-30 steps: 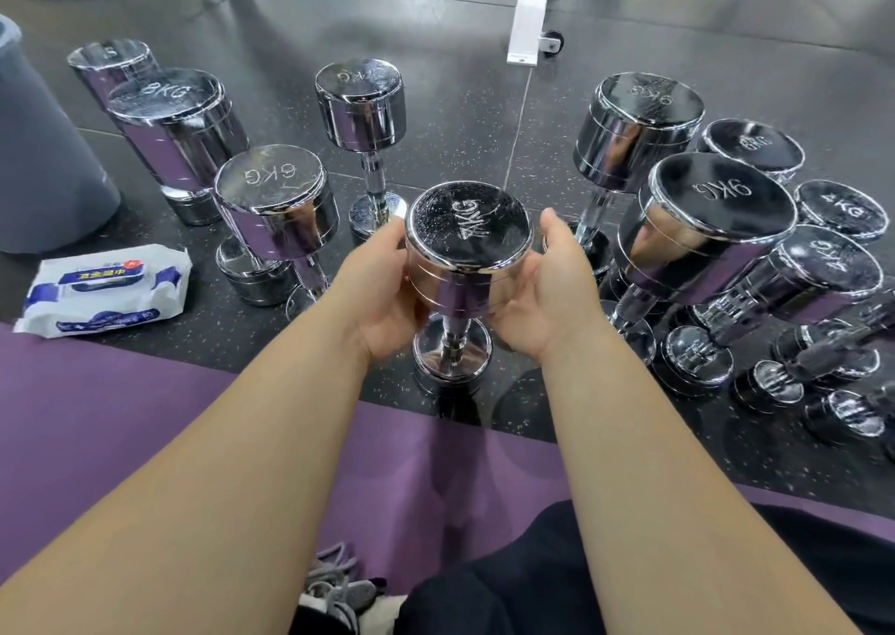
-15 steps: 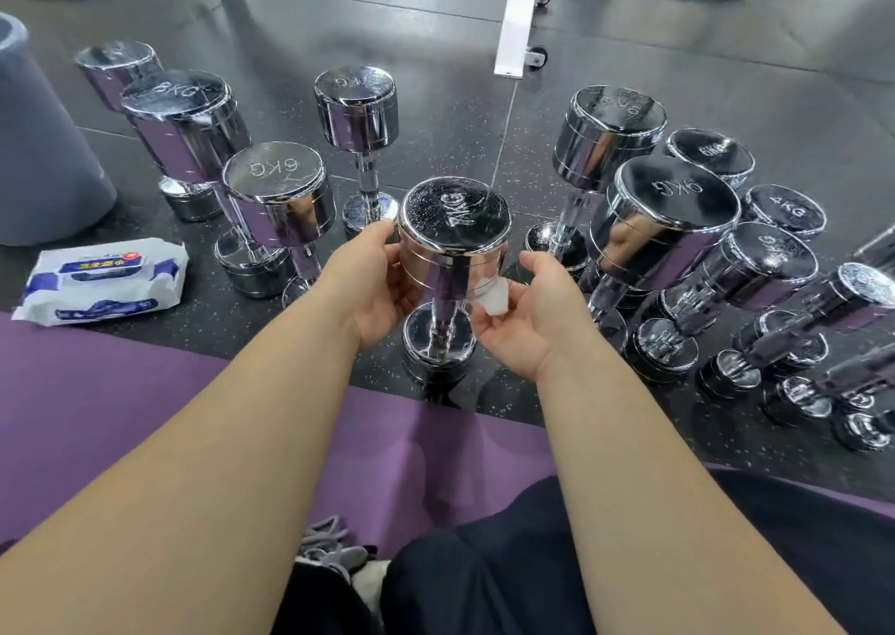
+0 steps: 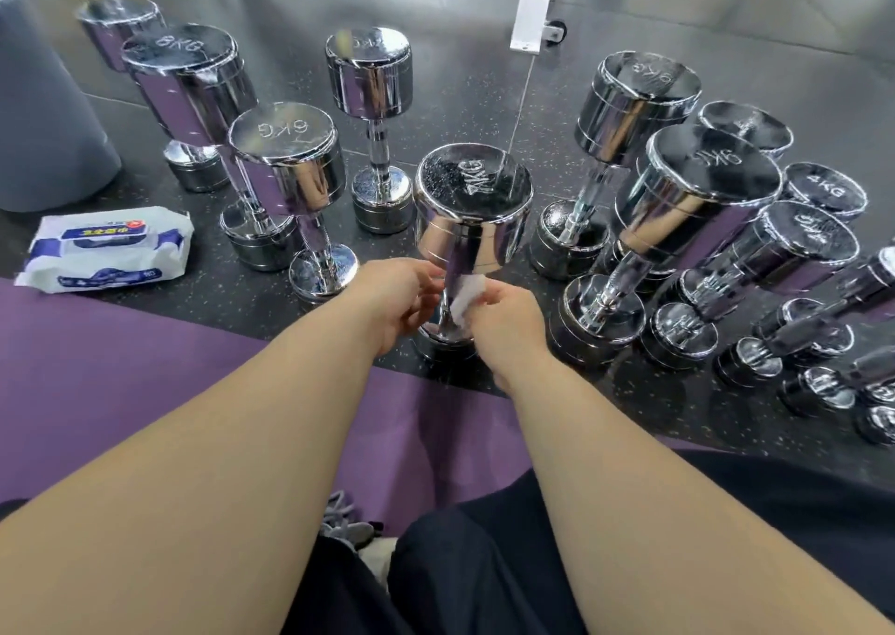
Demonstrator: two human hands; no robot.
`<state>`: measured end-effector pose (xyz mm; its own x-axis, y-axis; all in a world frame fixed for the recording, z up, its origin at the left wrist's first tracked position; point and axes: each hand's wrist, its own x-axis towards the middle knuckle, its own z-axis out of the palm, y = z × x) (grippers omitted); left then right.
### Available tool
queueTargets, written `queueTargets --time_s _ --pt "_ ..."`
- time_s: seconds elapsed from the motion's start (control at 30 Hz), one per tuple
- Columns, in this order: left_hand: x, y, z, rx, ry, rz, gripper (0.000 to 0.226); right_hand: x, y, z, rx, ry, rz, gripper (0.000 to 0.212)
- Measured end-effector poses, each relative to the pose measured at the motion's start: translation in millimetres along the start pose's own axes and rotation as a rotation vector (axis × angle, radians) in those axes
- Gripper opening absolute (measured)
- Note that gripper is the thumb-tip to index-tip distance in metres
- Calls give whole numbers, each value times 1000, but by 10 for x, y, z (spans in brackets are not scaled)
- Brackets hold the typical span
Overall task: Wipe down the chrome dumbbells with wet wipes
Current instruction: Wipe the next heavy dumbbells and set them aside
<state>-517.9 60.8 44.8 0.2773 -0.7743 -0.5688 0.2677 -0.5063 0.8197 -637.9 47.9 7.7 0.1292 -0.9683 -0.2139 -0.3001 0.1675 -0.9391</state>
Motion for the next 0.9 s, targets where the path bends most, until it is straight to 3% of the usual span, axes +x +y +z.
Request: queueTargets --time_s 0.03,0.1,0.23,0.37,0.5,0.6,0.67,0.7,0.8,0.83,0.9 --pt "11 -4 17 35 -6 9 23 0 41 17 -144 3 -46 24" --pt "-6 -55 11 107 -6 27 23 34 86 63 -153 92 -30 21" --pt "15 -116 -36 193 -15 199 33 228 -19 75 446 187 165 22" --pt "-25 -126 46 284 -107 400 20 97 -144 -57 813 -12 280 38" --pt "2 -225 178 443 -99 376 57 16 -395 -242 1167 -56 310 19" --pt "38 -273 212 531 -43 451 53 10 -598 -273 1012 -181 149 43" --pt "97 -283 212 641 -17 547 55 65 -714 -255 947 -239 67 43" --pt "161 -285 214 682 -11 581 57 122 -759 -255 920 -226 50 42" --pt "258 -215 253 698 -19 572 50 337 -815 -243 887 -153 66 67" --pt "295 -180 280 687 -26 579 47 439 -810 -231 905 -120 87 66" --pt "354 -88 359 630 -20 597 40 620 -789 -214 967 -24 180 44"
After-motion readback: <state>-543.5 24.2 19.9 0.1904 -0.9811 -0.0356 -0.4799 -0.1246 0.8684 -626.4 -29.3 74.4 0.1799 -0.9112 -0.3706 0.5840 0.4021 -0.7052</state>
